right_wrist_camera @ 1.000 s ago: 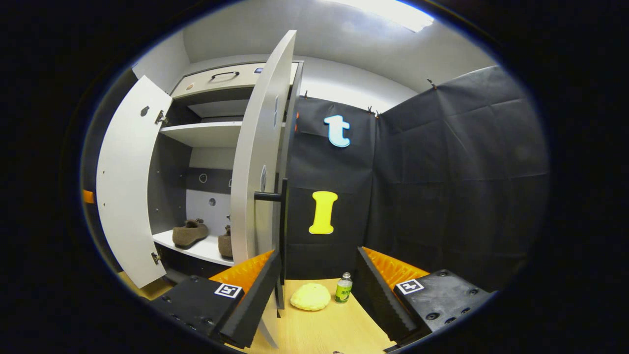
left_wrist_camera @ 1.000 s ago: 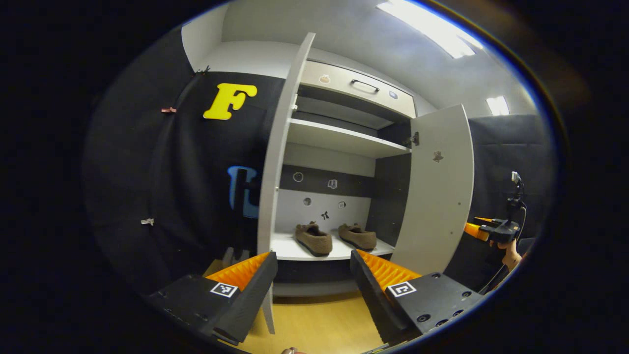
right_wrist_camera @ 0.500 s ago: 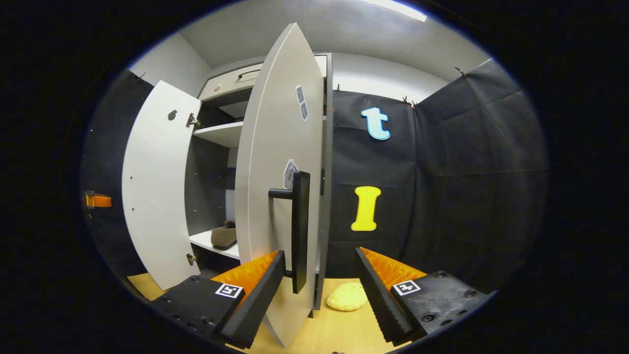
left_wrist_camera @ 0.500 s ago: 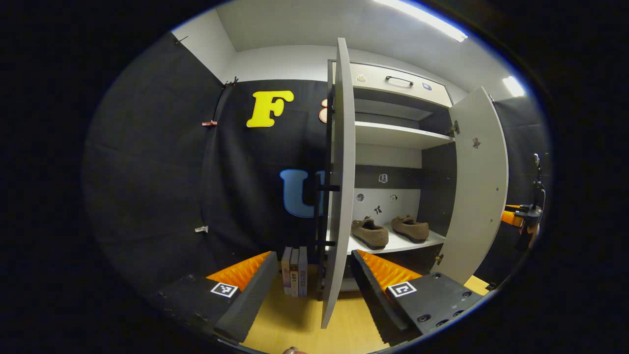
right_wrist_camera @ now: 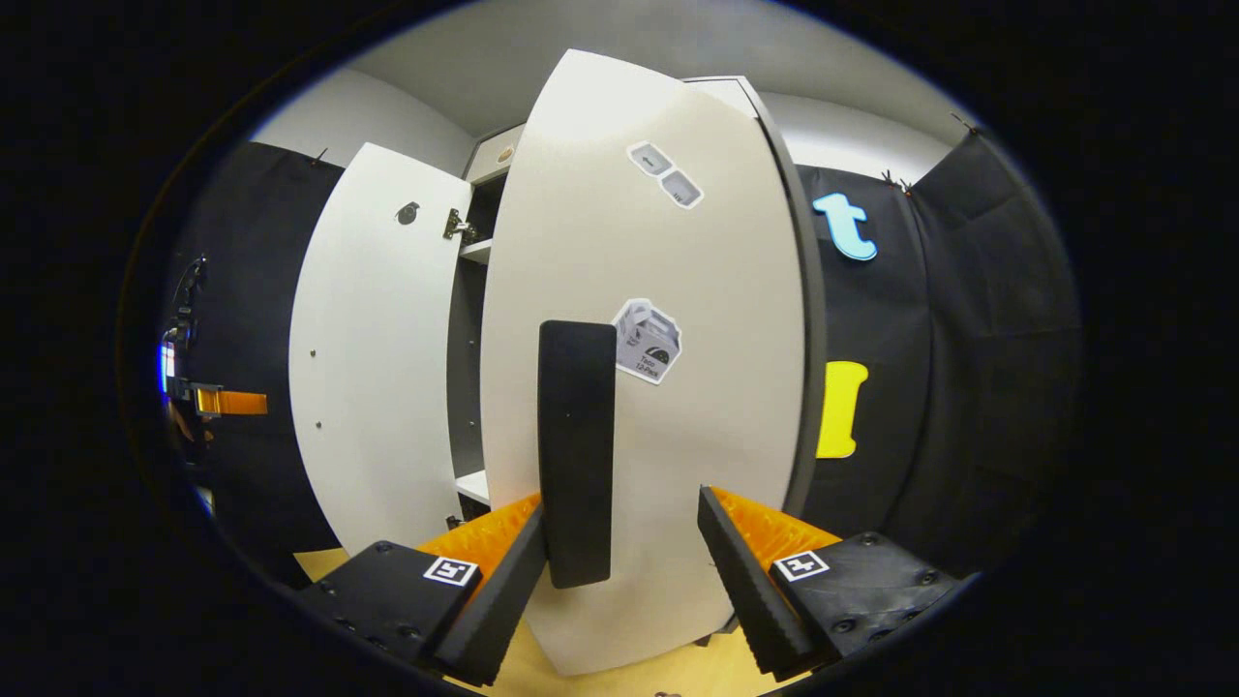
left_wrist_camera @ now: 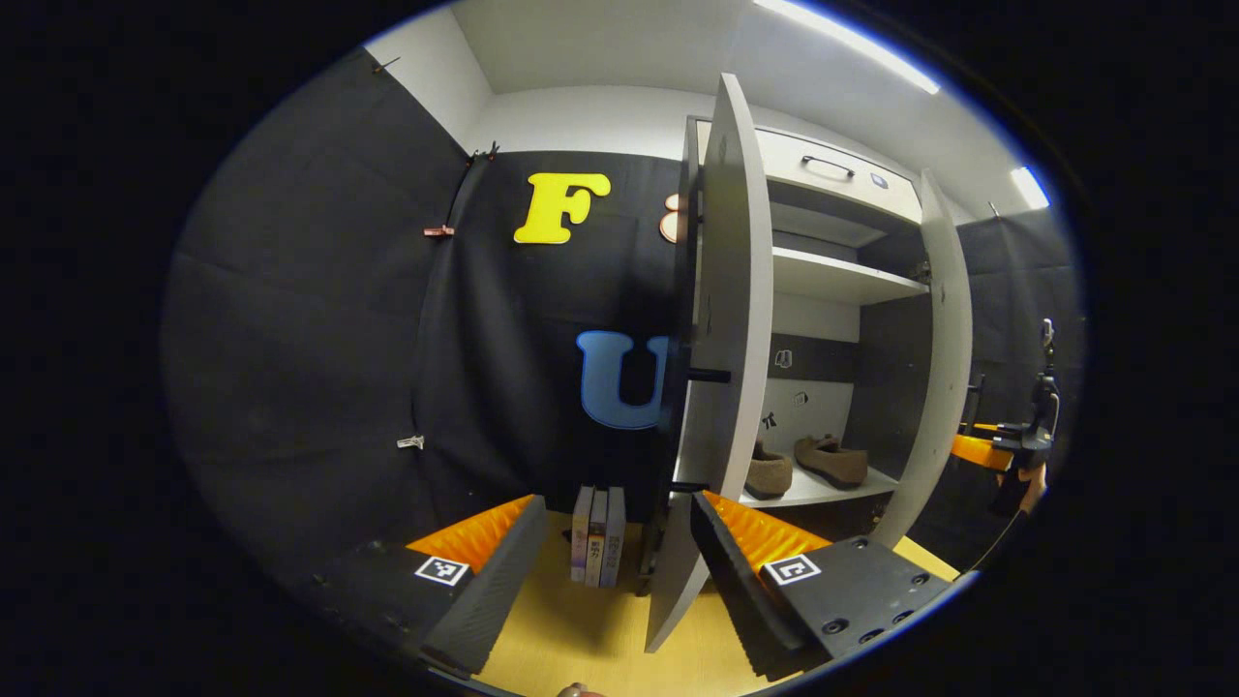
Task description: Grab one shoe with the right hand and put it into the shoe cabinet, grab the other shoe with the left hand and put it into the shoe cabinet; then close the right door with the right hand and the left door with the left hand.
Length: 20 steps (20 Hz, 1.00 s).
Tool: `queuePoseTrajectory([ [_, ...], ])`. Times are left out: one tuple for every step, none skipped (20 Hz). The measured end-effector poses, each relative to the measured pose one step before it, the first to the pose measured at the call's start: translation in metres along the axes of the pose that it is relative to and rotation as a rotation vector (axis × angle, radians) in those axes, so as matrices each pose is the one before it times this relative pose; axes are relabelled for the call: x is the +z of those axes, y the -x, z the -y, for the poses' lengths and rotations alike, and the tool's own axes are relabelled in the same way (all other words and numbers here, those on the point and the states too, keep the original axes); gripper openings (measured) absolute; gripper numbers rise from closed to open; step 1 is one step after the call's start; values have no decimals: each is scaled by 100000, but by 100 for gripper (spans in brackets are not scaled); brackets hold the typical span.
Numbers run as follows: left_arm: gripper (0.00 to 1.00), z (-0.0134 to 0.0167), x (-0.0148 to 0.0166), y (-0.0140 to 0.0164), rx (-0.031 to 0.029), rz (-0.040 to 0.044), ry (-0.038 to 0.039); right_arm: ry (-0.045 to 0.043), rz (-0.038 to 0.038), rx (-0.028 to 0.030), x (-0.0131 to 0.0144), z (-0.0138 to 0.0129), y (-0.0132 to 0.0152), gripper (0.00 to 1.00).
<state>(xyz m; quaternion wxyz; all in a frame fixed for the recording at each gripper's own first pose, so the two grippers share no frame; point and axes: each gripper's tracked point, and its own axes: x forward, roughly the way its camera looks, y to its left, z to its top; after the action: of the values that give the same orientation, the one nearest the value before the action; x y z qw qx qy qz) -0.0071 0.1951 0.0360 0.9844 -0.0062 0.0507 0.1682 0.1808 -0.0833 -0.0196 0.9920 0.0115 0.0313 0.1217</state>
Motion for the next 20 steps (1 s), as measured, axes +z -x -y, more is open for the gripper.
queuePoseTrajectory([
  [95, -56, 118, -224, 21, 235, -611, 131, -63, 853, -115, -683, -1125, 95],
  [95, 22, 117, -207, -133, 282, -845, 483, 522, 237, 7, -421, -977, 95],
  [95, 138, 231, -360, -277, 215, -952, 403, -326, -282, -212, -196, -745, 95],
  [95, 164, 270, -369, -826, 359, -993, 175, -181, -333, -6, -149, -291, 95],
  [95, 225, 429, -408, -947, 630, -910, -227, 353, -6, 165, -78, 192, 95],
  [95, 264, 351, -497, -830, 578, -1099, -534, 390, 180, 183, -71, 296, 95],
  [95, 130, 195, -442, -680, 440, -1275, -427, 83, -239, 29, 55, 434, 95],
  [95, 181, 221, -446, -662, 91, -1049, -134, -45, -310, 20, 127, 555, 96],
  [95, 141, 97, -421, -587, -144, -516, -124, -99, -865, 23, 235, 557, 97],
  [95, 220, -167, -244, -844, -667, 133, -679, -153, 122, -7, 83, 832, 98],
  [95, 252, 44, -291, -511, -11, 394, -848, -198, -788, -18, 133, 702, 98],
  [95, 385, 129, -106, -1351, 253, 1003, -9, 203, -1090, 49, 324, 672, 98],
  [95, 99, 124, 43, -31, 217, 939, 587, -83, -1282, 41, 331, 478, 98],
  [92, -211, -139, -158, -525, -84, 842, 588, -618, -855, -171, 274, 366, 98],
  [94, -8, -83, -67, -711, 59, 1432, 107, -661, -425, -153, 173, 367, 98],
  [94, 190, -25, -113, -1065, -283, 768, -116, -291, -300, -177, 154, 376, 98],
  [95, 204, 68, -57, -742, 228, -313, -49, -322, -205, -122, 49, 276, 98],
  [95, 244, 102, -10, -331, -106, -1802, 182, -604, -326, -171, 117, 241, 98],
  [94, 491, 200, -1, -335, 43, -2495, 90, -789, -285, -270, 105, 219, 98],
  [94, 697, 24, -1, -807, -319, -2173, -125, -334, 182, -189, 87, 134, 98],
])
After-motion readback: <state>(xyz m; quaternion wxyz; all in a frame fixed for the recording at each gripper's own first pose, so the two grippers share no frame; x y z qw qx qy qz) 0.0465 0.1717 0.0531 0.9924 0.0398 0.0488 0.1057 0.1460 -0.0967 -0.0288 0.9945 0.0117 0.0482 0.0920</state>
